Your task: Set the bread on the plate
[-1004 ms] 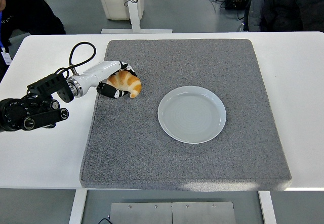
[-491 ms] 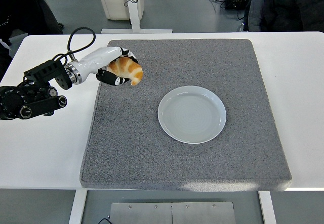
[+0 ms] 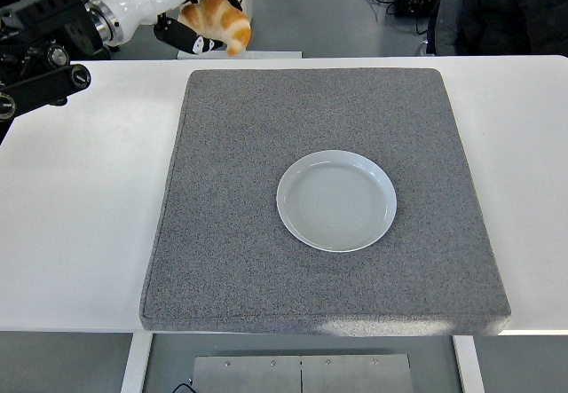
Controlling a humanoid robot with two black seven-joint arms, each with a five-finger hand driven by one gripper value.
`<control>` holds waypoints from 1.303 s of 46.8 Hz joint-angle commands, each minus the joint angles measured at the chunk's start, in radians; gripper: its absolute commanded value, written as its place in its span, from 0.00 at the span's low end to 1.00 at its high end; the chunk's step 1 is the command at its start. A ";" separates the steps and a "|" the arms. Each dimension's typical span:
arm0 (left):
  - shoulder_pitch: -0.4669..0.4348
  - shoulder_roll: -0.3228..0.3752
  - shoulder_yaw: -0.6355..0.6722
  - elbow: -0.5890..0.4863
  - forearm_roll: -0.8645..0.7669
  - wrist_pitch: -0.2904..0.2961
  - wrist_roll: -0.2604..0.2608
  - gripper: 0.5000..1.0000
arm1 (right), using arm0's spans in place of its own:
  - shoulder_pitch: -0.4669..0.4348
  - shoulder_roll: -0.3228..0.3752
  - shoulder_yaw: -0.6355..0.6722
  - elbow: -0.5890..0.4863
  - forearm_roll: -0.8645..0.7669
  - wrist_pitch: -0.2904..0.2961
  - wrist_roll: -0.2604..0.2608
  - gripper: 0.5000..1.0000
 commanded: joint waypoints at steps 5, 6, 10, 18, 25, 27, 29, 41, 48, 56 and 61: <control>-0.004 -0.004 0.000 0.000 0.000 -0.003 0.003 0.00 | 0.000 0.000 0.000 0.000 -0.001 0.000 0.000 1.00; -0.002 -0.007 0.000 0.000 0.000 -0.003 0.003 0.00 | 0.001 0.000 0.000 0.000 -0.001 0.000 0.000 1.00; -0.001 -0.018 0.000 0.000 0.000 -0.003 0.005 0.00 | 0.000 0.000 0.000 0.000 0.000 0.000 0.000 1.00; 0.007 -0.112 0.000 0.000 -0.002 0.003 0.008 0.00 | 0.001 0.000 0.000 0.000 0.000 0.000 0.000 1.00; 0.010 -0.221 0.000 0.002 0.001 0.014 0.008 0.00 | 0.000 0.000 0.000 0.002 0.000 0.000 0.000 1.00; 0.010 -0.256 0.000 0.000 0.003 0.020 0.008 0.00 | 0.000 0.000 0.000 0.002 0.000 0.000 0.000 1.00; 0.010 -0.288 0.000 0.000 0.003 0.026 0.008 0.00 | 0.000 0.000 0.000 0.002 0.000 0.000 0.000 1.00; 0.009 -0.442 0.002 0.000 0.006 0.066 0.008 0.00 | 0.000 0.000 0.000 0.000 0.000 0.000 0.000 1.00; 0.010 -0.466 0.000 0.000 0.014 0.083 0.003 0.00 | 0.000 0.000 0.000 0.000 0.000 0.000 0.000 1.00; 0.053 -0.474 0.013 -0.002 0.026 0.098 -0.001 0.00 | 0.000 0.000 -0.002 0.000 0.000 0.000 0.000 1.00; 0.113 -0.469 0.014 -0.002 0.084 0.116 -0.004 0.00 | 0.000 0.000 -0.002 0.000 0.000 0.000 0.000 1.00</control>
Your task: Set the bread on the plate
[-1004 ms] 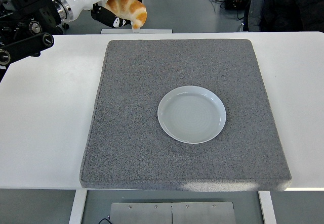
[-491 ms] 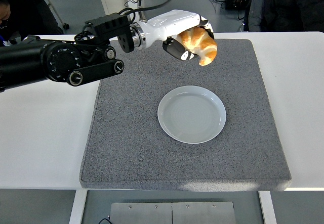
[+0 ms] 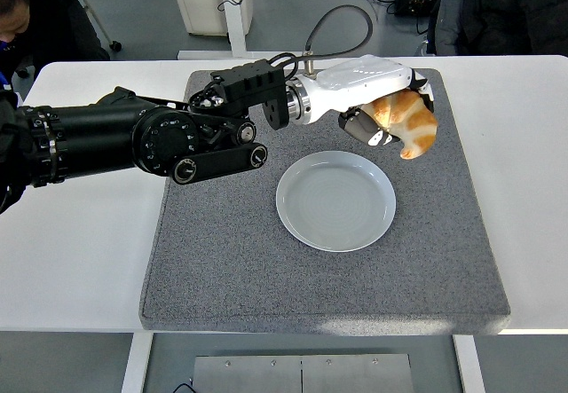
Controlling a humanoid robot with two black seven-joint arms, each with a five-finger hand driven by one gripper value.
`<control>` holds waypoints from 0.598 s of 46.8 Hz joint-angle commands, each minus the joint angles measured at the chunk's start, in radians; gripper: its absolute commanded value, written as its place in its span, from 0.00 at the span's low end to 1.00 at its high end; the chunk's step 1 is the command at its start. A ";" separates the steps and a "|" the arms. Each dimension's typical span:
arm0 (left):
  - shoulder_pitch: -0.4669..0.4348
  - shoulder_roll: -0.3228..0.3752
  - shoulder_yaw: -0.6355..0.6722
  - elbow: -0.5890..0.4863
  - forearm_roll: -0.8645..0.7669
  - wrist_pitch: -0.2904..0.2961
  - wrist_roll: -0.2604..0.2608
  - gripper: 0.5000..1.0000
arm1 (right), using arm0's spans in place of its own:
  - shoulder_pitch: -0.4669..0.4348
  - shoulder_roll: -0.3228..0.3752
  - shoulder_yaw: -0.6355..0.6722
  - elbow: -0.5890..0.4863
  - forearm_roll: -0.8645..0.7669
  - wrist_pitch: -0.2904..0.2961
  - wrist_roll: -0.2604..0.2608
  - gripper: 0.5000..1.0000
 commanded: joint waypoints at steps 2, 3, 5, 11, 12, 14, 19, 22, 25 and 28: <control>0.067 0.006 0.001 0.002 0.074 0.024 -0.005 0.00 | 0.000 0.000 0.000 0.001 0.000 0.000 0.000 1.00; 0.082 0.006 0.001 0.002 0.091 0.030 -0.005 0.00 | 0.000 0.000 0.000 0.001 -0.001 0.000 0.000 1.00; 0.110 0.007 -0.001 0.002 0.123 0.045 -0.008 0.00 | 0.000 0.000 0.001 0.001 -0.001 0.000 0.000 1.00; 0.159 0.006 -0.002 0.002 0.156 0.069 -0.020 0.00 | 0.000 0.000 0.001 0.001 0.000 0.000 0.000 1.00; 0.165 0.006 -0.002 0.002 0.156 0.070 -0.020 0.00 | 0.000 0.000 0.001 0.001 0.000 0.000 0.000 1.00; 0.174 0.006 -0.002 0.002 0.157 0.073 -0.020 0.00 | 0.000 0.000 0.001 0.001 0.000 0.000 0.000 1.00; 0.188 0.012 -0.001 0.002 0.157 0.079 -0.020 0.00 | 0.000 0.000 0.001 0.001 0.000 0.000 0.000 1.00; 0.196 0.020 0.001 0.002 0.157 0.079 -0.020 0.00 | 0.000 0.000 0.001 0.001 0.000 0.000 0.000 1.00; 0.206 0.035 0.001 0.002 0.157 0.079 -0.020 0.00 | 0.000 0.000 0.001 0.001 -0.001 0.000 0.000 1.00; 0.213 0.052 0.001 0.002 0.157 0.079 -0.022 0.00 | 0.000 0.000 0.001 0.001 0.000 0.000 0.000 1.00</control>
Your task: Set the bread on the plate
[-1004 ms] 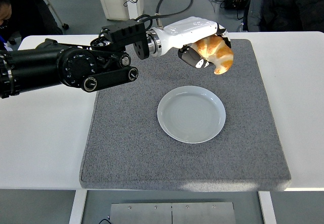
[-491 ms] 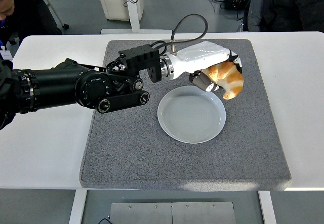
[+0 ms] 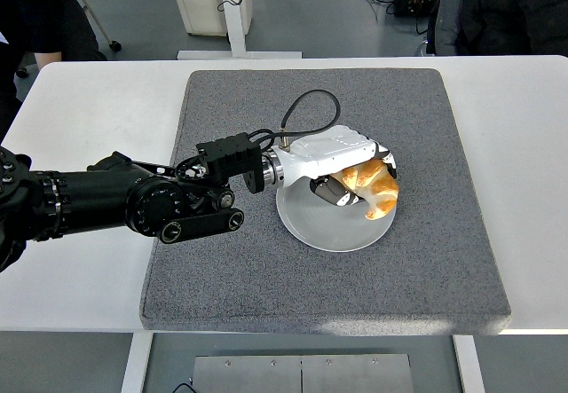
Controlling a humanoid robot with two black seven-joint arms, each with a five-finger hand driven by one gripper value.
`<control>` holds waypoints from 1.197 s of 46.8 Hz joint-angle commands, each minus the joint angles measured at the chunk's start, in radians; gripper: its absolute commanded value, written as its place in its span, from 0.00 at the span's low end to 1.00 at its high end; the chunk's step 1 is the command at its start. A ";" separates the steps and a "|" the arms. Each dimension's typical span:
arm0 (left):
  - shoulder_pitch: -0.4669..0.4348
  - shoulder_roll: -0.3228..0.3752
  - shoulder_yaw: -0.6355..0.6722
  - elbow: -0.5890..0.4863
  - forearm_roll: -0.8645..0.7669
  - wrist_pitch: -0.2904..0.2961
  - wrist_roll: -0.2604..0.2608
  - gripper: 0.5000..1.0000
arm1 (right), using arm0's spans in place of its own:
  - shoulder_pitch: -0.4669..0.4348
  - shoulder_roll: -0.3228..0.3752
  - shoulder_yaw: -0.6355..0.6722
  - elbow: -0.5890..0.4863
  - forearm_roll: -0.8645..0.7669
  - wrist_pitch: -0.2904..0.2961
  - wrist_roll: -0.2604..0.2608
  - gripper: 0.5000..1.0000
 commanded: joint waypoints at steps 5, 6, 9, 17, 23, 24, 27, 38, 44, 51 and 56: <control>0.026 0.040 0.000 0.000 0.002 0.000 -0.006 0.00 | 0.000 0.000 0.000 0.000 0.001 0.000 0.000 1.00; 0.031 0.041 0.000 0.000 0.000 0.000 -0.011 0.00 | 0.000 0.000 0.000 0.000 0.001 0.000 0.000 1.00; 0.044 0.046 0.000 0.000 0.000 0.000 -0.018 0.00 | 0.000 0.000 0.000 0.000 0.001 0.000 0.000 1.00; 0.081 0.043 0.000 0.001 0.002 0.000 -0.020 0.00 | 0.000 0.000 0.000 0.000 0.001 0.000 0.000 1.00; 0.086 0.044 0.000 0.000 0.002 0.004 -0.020 0.00 | 0.000 0.000 0.000 0.000 0.001 0.000 0.000 1.00; 0.086 0.044 0.000 0.000 0.002 0.004 -0.020 0.00 | 0.000 0.000 0.000 0.000 0.001 0.000 0.000 1.00; 0.087 0.046 0.000 0.001 0.002 0.006 -0.021 0.00 | 0.000 0.000 0.000 0.000 0.001 0.000 0.000 1.00; 0.092 0.067 -0.002 0.001 0.000 0.006 -0.023 0.00 | 0.000 0.000 0.000 0.001 0.001 0.000 0.000 1.00; 0.097 0.067 -0.003 0.001 -0.003 0.007 -0.023 0.00 | 0.000 0.000 0.000 0.001 0.001 0.000 0.000 1.00; 0.106 0.067 -0.006 0.001 -0.012 0.008 -0.023 0.00 | 0.000 0.000 0.000 0.001 0.001 0.000 0.000 1.00; 0.107 0.067 -0.009 0.001 -0.015 0.008 -0.021 0.00 | 0.000 0.000 0.000 0.001 0.001 0.000 0.000 1.00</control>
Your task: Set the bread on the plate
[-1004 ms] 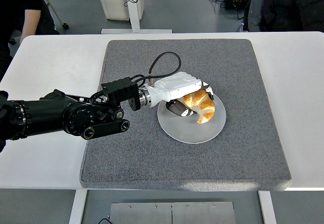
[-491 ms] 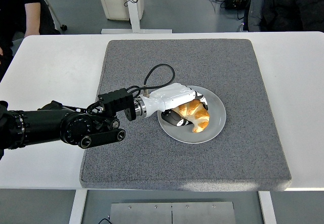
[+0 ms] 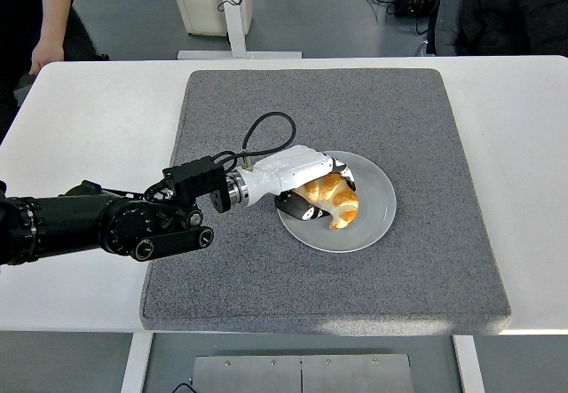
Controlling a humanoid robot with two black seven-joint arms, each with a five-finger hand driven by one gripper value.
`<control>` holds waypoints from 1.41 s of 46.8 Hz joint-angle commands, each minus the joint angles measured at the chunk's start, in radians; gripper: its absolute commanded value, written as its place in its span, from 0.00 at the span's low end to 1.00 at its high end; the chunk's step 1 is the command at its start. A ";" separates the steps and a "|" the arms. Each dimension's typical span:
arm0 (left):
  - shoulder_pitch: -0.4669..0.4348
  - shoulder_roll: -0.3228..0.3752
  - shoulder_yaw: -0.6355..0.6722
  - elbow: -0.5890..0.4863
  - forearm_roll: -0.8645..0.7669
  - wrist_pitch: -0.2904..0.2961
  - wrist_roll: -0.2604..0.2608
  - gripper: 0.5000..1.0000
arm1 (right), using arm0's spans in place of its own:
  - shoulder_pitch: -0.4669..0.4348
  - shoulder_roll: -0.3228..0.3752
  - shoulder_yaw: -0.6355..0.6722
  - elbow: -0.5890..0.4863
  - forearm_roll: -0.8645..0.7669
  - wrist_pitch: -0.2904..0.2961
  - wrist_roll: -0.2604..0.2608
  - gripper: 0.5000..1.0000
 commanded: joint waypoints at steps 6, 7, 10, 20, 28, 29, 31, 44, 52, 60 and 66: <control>0.005 0.000 -0.003 0.001 -0.005 0.000 0.002 0.08 | 0.000 0.000 0.000 0.001 0.000 0.000 0.000 1.00; 0.005 0.000 -0.005 0.003 -0.005 0.000 0.002 0.13 | 0.000 0.000 0.000 -0.001 0.000 0.000 0.000 1.00; 0.006 0.000 -0.005 0.003 -0.014 0.000 0.002 0.25 | 0.000 0.000 0.000 0.001 0.000 0.000 0.000 1.00; 0.018 -0.003 -0.005 0.005 -0.058 0.000 0.002 0.49 | 0.000 0.000 0.000 -0.001 -0.001 0.000 0.000 1.00; 0.018 -0.003 -0.008 0.005 -0.086 -0.002 0.002 0.64 | 0.000 0.000 0.000 -0.001 0.000 0.000 0.000 1.00; 0.017 -0.003 -0.006 0.005 -0.092 -0.002 0.002 0.66 | 0.000 0.000 0.000 -0.001 0.000 0.000 0.000 1.00; 0.017 -0.005 -0.006 0.005 -0.104 -0.002 0.002 0.69 | 0.000 0.000 0.000 -0.001 0.000 0.000 0.000 1.00; 0.014 -0.012 -0.032 0.005 -0.121 -0.002 0.005 0.80 | 0.000 0.000 0.000 -0.001 0.000 0.000 0.000 1.00; 0.014 -0.011 -0.071 0.003 -0.161 -0.009 0.005 0.86 | 0.000 0.000 0.000 -0.001 0.000 0.000 0.000 1.00; 0.015 -0.008 -0.150 0.003 -0.273 -0.031 0.012 0.92 | 0.000 0.000 0.000 -0.001 0.000 0.000 0.000 1.00; 0.005 0.004 -0.238 0.001 -0.376 -0.140 0.019 0.93 | 0.000 0.000 0.000 -0.001 0.000 0.000 0.000 1.00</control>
